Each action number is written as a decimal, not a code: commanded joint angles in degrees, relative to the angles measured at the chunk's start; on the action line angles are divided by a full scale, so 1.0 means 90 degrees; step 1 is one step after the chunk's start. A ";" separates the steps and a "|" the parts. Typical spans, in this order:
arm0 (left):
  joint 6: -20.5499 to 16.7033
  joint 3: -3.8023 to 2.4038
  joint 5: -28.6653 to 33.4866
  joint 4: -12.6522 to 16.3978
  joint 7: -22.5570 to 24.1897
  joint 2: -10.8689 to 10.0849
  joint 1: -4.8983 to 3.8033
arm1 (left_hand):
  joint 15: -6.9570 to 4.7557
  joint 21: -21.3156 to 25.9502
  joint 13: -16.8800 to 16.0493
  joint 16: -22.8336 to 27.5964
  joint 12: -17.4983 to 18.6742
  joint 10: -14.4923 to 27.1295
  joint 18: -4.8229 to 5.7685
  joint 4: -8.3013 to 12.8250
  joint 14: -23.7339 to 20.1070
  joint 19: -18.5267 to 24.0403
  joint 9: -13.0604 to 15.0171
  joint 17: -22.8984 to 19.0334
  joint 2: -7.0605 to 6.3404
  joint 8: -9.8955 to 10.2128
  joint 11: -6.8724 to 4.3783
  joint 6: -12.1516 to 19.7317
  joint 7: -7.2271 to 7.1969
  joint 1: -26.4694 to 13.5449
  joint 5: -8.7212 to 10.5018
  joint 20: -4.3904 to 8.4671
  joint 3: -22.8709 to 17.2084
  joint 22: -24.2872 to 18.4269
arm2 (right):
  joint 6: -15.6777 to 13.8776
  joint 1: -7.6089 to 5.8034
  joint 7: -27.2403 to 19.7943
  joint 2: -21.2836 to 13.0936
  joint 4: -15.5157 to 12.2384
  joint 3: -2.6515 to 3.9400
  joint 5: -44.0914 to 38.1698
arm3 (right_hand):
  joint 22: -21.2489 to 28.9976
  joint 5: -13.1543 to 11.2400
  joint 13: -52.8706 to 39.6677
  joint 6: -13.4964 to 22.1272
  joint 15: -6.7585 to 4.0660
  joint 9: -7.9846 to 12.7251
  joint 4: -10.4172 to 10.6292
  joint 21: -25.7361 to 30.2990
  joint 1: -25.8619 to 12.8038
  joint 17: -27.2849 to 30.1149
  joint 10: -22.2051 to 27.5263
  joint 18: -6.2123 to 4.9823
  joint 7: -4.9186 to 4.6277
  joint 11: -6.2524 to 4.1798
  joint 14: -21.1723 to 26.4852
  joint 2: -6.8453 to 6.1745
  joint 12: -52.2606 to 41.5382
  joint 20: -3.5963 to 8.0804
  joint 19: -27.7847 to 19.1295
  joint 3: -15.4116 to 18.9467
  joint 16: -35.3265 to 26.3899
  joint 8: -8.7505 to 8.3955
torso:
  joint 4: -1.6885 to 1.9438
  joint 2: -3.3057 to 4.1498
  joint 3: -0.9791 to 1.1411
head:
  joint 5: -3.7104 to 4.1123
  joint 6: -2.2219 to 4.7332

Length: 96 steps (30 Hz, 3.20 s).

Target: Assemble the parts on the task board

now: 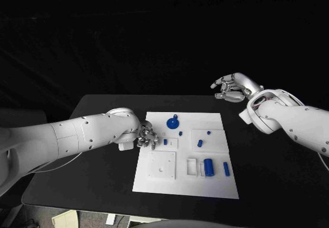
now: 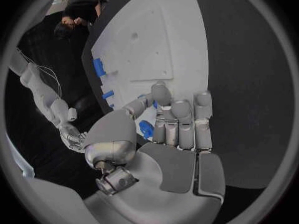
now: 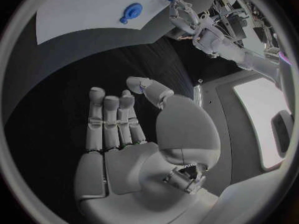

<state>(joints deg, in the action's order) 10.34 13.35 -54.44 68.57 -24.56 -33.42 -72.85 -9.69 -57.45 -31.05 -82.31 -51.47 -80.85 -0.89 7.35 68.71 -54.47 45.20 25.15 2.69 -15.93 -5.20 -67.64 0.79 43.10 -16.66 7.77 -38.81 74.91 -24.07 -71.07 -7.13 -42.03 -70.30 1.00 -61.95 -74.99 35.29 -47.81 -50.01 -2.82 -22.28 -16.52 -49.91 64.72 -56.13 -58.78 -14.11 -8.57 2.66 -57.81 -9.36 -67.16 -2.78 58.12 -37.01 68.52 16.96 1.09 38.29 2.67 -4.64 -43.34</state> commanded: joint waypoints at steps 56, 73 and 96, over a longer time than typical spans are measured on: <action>-0.0151 0.0003 0.0045 -0.0044 0.0015 -0.0001 0.0005 | -0.0139 0.0007 0.0068 0.0024 -0.0040 0.0045 -0.0125 0.0083 0.0049 0.0052 0.0031 -0.0008 -0.1253 0.0097 -0.0007 0.0060 0.0028 -0.0138 0.1215 0.0854 0.0071 0.0081 | 0.0048 -0.0002 -0.0021 -0.0020 -0.0030 0.0002 -0.0010 | -0.0112 0.0069 0.0006 0.0019 -0.0027 0.0013 -0.0004 0.0009 0.0019 0.0010 0.0053 -0.0099 -0.0056 -0.0001 0.0002 -0.0047 0.0008 -0.0002 -0.0034 -0.0064 -0.0018 -0.0019 | 0.0005 0.0000 -0.0009 | 0.0014 0.0013; -0.0228 0.0000 0.0154 -0.0043 0.0032 -0.0046 0.0006 | -0.0134 0.0009 0.0040 -0.0013 -0.0059 0.0091 -0.0147 -0.0234 -0.0017 0.0126 0.0123 0.0018 -0.1760 0.0090 -0.0001 0.0125 0.0037 -0.0356 0.1540 0.0854 0.0722 0.0087 | 0.0041 -0.0002 -0.0028 -0.0019 -0.0023 0.0002 -0.0010 | -0.0112 0.0071 0.0006 0.0025 -0.0027 0.0014 -0.0003 0.0007 0.0023 0.0010 0.0053 -0.0099 -0.0058 0.0001 0.0002 -0.0049 0.0006 -0.0001 -0.0033 -0.0069 -0.0016 -0.0022 | 0.0002 0.0001 -0.0003 | 0.0023 0.0018; -0.0490 -0.0157 0.0561 0.0020 0.0088 -0.0314 0.0006 | -0.0139 0.0063 0.0038 0.0005 -0.0026 0.0134 -0.0185 -0.0339 -0.0073 0.0190 0.0165 0.0011 -0.1877 0.0116 -0.0001 0.0175 0.0037 -0.0608 0.1537 0.0859 0.1112 0.0055 | 0.0029 -0.0001 -0.0028 -0.0048 -0.0041 0.0002 -0.0010 | -0.0112 0.0075 0.0006 0.0035 -0.0026 0.0017 -0.0002 0.0005 0.0025 0.0011 0.0052 -0.0099 -0.0061 0.0003 0.0001 -0.0050 0.0005 -0.0001 -0.0032 -0.0073 -0.0014 -0.0026 | 0.0003 0.0003 -0.0005 | 0.0057 0.0035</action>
<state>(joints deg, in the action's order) 7.38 12.00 -51.72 68.61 -24.52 -36.17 -72.79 -10.96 -57.20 -30.66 -82.31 -51.65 -80.02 -1.78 4.31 68.45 -53.23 46.61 25.26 -14.40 -15.26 -5.22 -66.50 1.10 38.21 -3.05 7.37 -29.15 74.91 -24.09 -71.07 -7.09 -42.45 -70.54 1.00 -61.94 -75.00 35.73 -47.81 -49.59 -2.71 -22.20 -16.52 -49.91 64.72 -56.12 -58.78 -14.11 -8.76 2.66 -57.91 -9.36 -67.16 -2.78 58.12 -37.33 68.55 16.96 1.09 38.33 2.63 -4.14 -43.06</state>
